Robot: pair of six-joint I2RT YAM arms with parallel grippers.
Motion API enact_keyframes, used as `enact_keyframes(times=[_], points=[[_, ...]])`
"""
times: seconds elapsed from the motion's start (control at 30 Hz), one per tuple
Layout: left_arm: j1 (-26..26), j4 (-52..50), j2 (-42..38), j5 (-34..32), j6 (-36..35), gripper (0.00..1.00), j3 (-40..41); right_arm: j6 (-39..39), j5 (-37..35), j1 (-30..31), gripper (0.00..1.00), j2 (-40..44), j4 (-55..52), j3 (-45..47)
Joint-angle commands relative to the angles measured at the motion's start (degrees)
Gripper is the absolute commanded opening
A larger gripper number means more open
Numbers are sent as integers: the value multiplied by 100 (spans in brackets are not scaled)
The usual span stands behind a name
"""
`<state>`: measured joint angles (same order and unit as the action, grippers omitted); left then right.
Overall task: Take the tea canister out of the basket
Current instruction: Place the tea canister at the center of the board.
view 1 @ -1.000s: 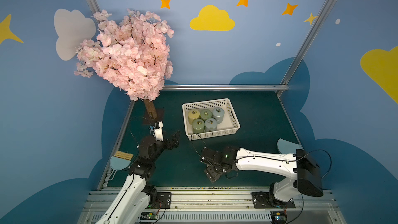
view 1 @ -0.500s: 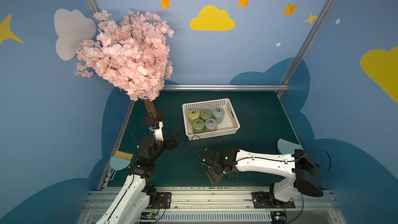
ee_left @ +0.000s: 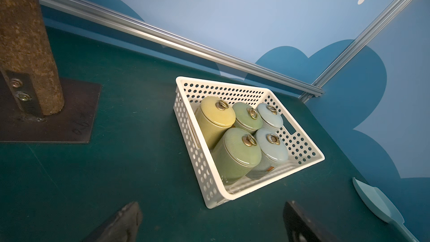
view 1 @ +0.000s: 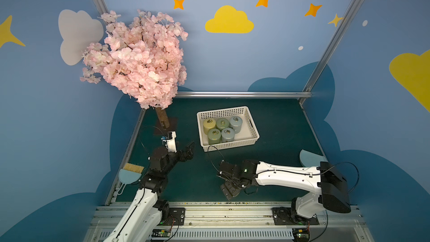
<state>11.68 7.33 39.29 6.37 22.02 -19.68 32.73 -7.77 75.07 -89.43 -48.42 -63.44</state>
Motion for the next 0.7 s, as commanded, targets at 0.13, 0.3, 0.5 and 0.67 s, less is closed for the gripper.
enact_keyframes(times=[0.13, 0.3, 0.5, 0.67], points=[[9, -4, -34, -9, -102, 100, 53, -77, -32, -103, 98, 320, -226, -262], [9, -4, -18, 22, -119, 100, 52, -294, 157, -319, 98, 614, -242, -338], [9, 13, 14, 93, -136, 100, 43, -579, 222, -717, 98, 924, -282, -426], [12, 57, 69, 235, -154, 100, 17, -725, 9, -1153, 98, 1202, -258, -494]])
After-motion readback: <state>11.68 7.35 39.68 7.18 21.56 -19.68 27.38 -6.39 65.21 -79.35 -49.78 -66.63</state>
